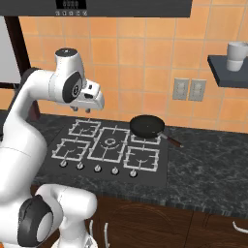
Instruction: Pick the kettle from the counter and place it on a stove burner. Then turn the burner on.
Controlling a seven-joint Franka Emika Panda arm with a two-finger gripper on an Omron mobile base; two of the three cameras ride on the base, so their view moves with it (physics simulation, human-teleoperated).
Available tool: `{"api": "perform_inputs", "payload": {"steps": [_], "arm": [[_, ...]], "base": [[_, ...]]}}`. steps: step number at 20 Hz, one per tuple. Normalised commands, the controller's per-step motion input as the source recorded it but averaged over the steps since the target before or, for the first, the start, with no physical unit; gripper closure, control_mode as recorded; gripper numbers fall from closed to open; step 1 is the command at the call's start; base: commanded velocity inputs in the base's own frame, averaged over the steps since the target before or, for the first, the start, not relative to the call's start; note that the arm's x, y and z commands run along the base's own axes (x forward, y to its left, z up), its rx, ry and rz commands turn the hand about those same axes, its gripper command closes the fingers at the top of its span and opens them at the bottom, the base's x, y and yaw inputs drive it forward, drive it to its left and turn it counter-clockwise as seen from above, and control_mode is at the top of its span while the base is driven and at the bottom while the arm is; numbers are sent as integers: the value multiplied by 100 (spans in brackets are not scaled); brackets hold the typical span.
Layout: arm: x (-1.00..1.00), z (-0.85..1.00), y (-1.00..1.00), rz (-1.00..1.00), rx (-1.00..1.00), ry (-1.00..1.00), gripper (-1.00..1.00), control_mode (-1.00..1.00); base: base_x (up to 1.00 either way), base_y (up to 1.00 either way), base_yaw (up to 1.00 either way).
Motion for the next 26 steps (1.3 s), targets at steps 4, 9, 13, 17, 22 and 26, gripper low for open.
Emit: {"api": "perform_inputs", "payload": {"steps": [4, 9, 13, 17, 22, 26], "arm": [[-14, -16, 15, 0, 0, 3, -100, -100], [-33, -41, 74, 0, 0, -6, -100, -100], [-32, -41, 95, 0, -1, -6, -100, -100], [-33, -17, 81, 0, -3, 0, -100, -100], [-38, -10, 72, 0, 1, -3, -100, -100], [-33, -22, 96, 0, 2, -3, -100, -100]], "base": [[0, 0, 0], [0, 0, 0], [0, 0, 0], [0, 0, 0], [0, 0, 0], [0, 0, 0]]}}
